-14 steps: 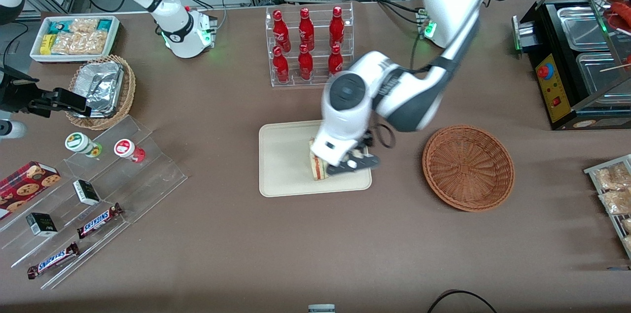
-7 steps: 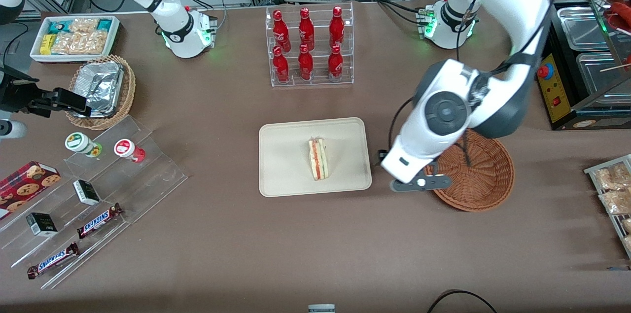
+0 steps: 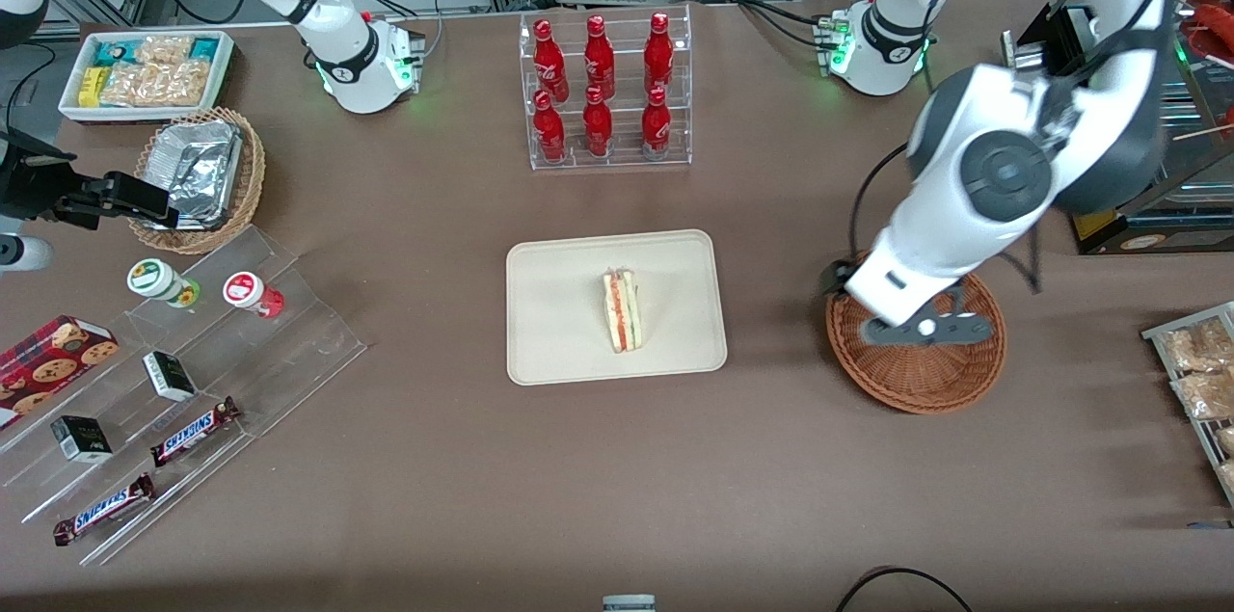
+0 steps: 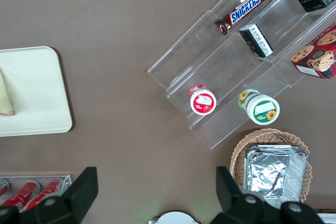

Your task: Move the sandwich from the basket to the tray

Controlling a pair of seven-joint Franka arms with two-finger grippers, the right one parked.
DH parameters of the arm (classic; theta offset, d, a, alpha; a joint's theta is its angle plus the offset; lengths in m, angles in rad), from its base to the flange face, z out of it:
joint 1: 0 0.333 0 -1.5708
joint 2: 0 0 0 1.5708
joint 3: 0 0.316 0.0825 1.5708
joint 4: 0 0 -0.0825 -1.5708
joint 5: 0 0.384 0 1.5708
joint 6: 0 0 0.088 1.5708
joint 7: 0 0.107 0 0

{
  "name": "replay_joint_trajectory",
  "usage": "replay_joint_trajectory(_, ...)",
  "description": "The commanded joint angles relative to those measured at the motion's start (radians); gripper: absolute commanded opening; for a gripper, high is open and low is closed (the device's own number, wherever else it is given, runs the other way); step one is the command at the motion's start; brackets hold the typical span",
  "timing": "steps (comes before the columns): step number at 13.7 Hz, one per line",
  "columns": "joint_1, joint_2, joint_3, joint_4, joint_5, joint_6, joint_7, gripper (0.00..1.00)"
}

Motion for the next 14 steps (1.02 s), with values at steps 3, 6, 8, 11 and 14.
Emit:
replay_joint_trajectory(3, 0.011, -0.208, 0.105, -0.142, -0.085, -0.111, 0.179, 1.0)
replay_joint_trajectory(6, -0.013, -0.251, 0.189, -0.118, -0.086, -0.216, 0.241, 1.0)
replay_joint_trajectory(8, -0.022, -0.282, 0.227, -0.101, -0.086, -0.26, 0.262, 1.0)
replay_joint_trajectory(11, -0.022, -0.317, 0.246, -0.072, -0.086, -0.326, 0.267, 1.0)
replay_joint_trajectory(14, -0.022, -0.315, 0.247, -0.01, -0.1, -0.4, 0.267, 1.0)
